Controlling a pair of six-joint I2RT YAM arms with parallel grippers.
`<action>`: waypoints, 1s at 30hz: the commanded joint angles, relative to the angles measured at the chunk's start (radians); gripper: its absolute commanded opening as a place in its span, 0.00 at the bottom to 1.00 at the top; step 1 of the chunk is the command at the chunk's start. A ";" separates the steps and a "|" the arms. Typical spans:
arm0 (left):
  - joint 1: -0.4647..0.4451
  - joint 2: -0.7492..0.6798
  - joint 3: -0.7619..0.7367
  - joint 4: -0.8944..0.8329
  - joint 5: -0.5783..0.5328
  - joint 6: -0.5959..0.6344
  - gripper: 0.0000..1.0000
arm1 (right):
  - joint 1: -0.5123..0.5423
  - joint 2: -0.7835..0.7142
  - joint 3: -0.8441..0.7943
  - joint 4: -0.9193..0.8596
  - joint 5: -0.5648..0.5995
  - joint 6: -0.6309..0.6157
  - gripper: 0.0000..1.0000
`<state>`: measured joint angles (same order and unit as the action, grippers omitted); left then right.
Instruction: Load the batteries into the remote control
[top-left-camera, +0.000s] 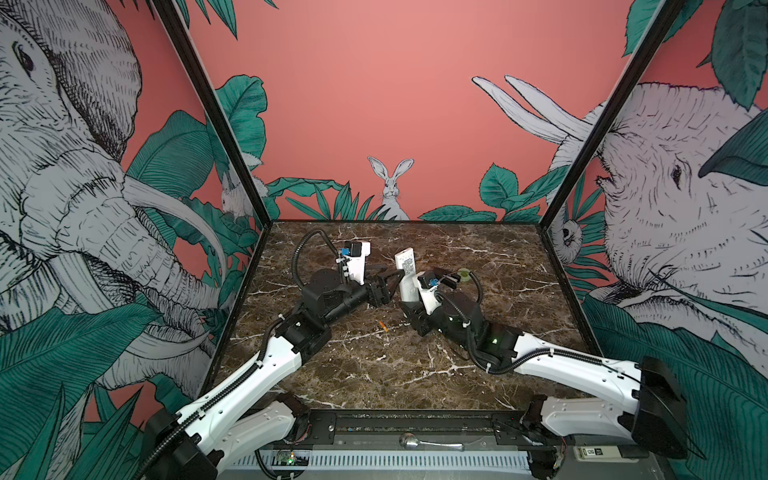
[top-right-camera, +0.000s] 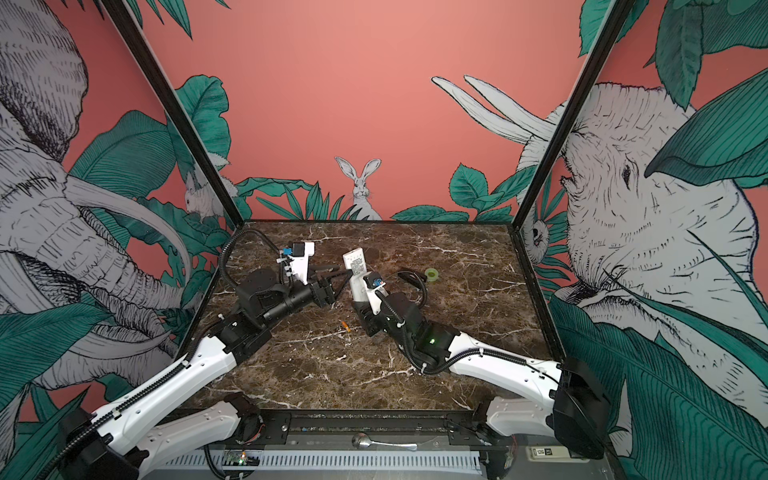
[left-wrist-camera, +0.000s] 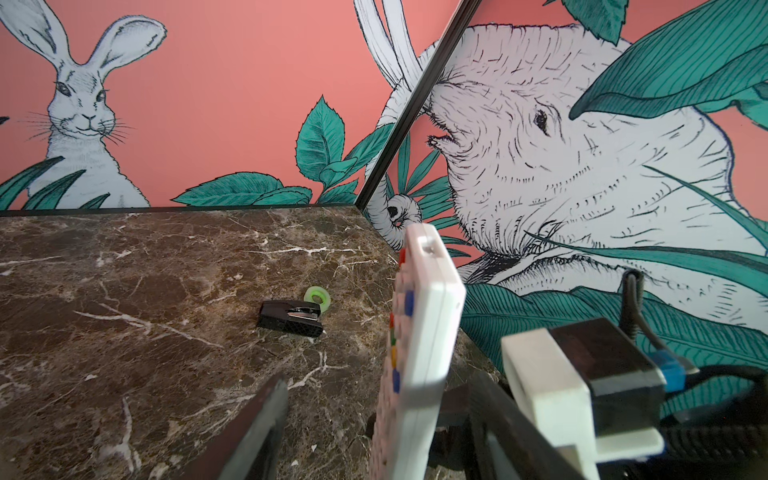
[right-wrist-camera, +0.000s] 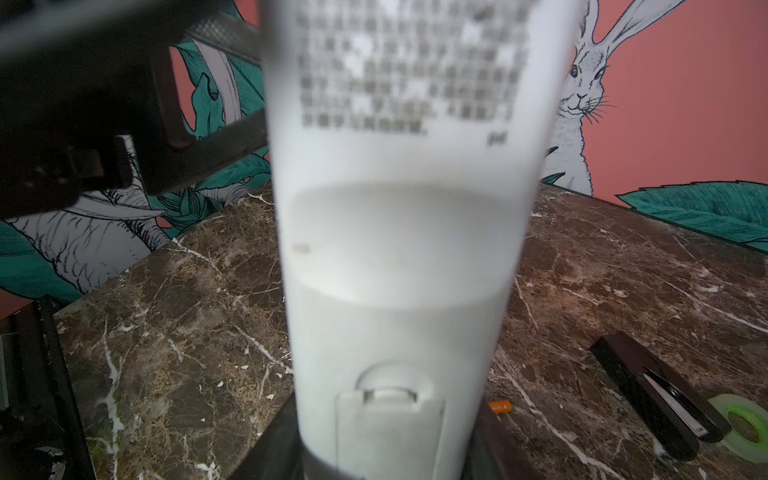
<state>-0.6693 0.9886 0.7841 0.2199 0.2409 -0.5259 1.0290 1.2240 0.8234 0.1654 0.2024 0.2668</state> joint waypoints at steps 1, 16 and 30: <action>-0.011 0.015 -0.008 0.041 -0.014 -0.018 0.70 | 0.012 -0.003 0.007 0.081 0.020 0.018 0.00; -0.026 0.064 0.008 0.082 -0.049 -0.025 0.66 | 0.016 0.009 0.027 0.055 0.042 0.024 0.00; -0.025 0.140 0.040 0.121 -0.028 -0.035 0.51 | 0.016 0.035 0.061 0.008 0.062 0.021 0.00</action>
<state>-0.6941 1.1259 0.7906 0.3149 0.2104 -0.5556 1.0370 1.2606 0.8448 0.1394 0.2375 0.2852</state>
